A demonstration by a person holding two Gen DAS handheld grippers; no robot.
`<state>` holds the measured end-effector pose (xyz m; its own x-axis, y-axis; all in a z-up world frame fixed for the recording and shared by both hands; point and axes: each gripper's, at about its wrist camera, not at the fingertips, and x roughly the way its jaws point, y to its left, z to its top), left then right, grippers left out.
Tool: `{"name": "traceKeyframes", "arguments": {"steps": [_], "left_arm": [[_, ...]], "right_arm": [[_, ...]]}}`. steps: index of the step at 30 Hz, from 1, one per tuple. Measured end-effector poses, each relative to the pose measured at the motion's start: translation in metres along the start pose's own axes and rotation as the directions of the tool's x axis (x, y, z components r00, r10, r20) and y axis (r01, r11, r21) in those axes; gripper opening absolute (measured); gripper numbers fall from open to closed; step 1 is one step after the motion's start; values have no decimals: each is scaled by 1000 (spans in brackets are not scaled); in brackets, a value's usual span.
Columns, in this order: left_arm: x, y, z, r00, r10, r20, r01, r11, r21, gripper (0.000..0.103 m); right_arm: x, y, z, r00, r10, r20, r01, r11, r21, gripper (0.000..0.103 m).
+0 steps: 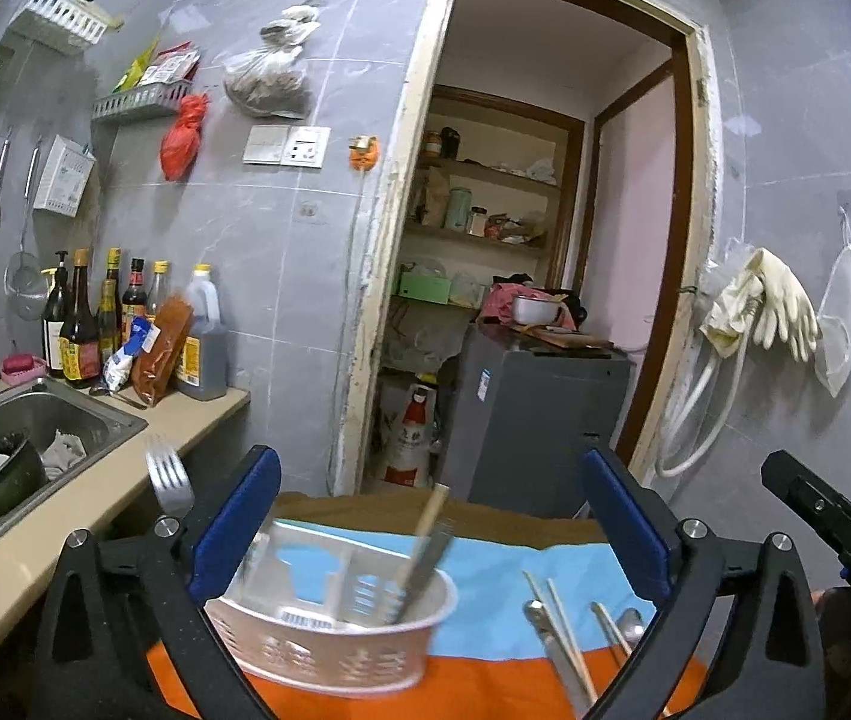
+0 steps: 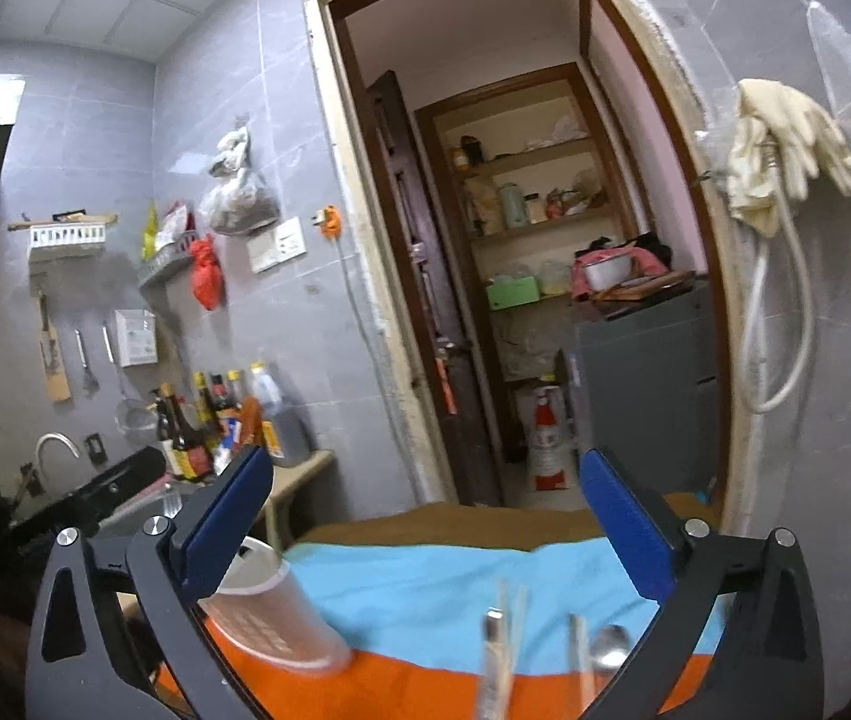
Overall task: Organize utensils
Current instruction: 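Open the left gripper over the caddy while the right gripper drops the chopstick in, then move both grippers back over the remaining utensils on the cloth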
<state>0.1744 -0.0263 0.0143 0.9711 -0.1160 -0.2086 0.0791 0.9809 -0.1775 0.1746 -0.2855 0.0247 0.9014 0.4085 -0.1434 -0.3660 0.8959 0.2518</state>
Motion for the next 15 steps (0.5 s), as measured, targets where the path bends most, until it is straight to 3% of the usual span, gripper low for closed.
{"name": "traceKeyframes", "arguments": {"steps": [5,15], "left_arm": [[2,-34,-16,999,-19,-31,20,1000,18,99],[30,-79,-69,983,-37,-180,45,998,44,99]], "right_arm": [[-18,-27,-3,999,-43,-21,43,999,-23,103],[-21,-87,-31,984,-130,-119,131,991,-3,103]]}}
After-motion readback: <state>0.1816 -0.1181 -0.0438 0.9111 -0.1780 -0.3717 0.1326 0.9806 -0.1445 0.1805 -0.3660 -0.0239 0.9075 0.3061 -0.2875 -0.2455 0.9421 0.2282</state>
